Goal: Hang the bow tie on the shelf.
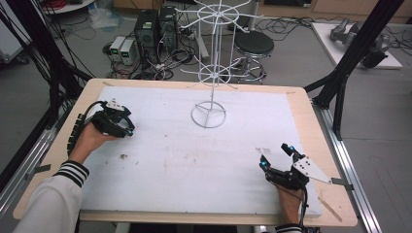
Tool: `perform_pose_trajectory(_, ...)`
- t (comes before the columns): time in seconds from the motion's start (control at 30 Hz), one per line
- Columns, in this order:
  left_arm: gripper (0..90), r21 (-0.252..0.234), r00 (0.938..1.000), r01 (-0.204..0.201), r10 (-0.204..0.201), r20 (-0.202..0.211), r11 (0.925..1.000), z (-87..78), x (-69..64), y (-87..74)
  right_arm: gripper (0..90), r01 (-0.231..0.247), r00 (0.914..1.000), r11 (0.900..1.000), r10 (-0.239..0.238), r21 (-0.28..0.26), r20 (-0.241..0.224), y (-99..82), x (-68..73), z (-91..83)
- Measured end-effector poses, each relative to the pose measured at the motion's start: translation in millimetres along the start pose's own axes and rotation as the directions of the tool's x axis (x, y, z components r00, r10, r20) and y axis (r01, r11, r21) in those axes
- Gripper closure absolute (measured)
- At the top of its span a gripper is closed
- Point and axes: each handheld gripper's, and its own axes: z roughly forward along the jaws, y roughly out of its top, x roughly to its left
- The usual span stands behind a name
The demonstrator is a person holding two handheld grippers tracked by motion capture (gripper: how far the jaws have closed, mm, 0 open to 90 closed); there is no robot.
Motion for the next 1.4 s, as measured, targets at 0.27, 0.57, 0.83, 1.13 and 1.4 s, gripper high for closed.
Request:
perform_pose_trajectory(0.27,38.6,0.069,0.9998,0.02,-0.021,0.006,0.9974,5.2,0.2,5.4,8.9,-0.002,1.0,1.0,0.002,0.001,-0.003,-0.1,0.6,-0.4)
perform_pose_trajectory(0.57,48.4,0.102,0.9996,0.029,-0.028,-0.007,0.9944,10.8,-0.4,5.8,8.9,-0.001,1.0,1.0,0.001,0.0,0.0,-0.2,0.1,-0.4)
perform_pose_trajectory(0.83,58.3,0.129,0.9997,0.022,-0.023,0.008,0.9914,15.6,-1.7,6.7,8.9,-0.005,1.0,1.0,0.005,0.0,0.0,-0.1,0.1,-0.4)
perform_pose_trajectory(1.13,75.0,0.156,0.998,0.061,-0.062,0.006,0.9858,19.4,-1.0,7.1,8.9,-0.006,1.0,1.0,0.006,0.0,0.0,-0.1,0.1,-0.4)
perform_pose_trajectory(1.4,87.5,0.168,0.9972,0.075,-0.074,-0.014,0.9829,21.6,-1.6,7.3,8.9,-0.009,1.0,1.0,0.009,0.0,-0.002,-0.1,0.1,-0.6)
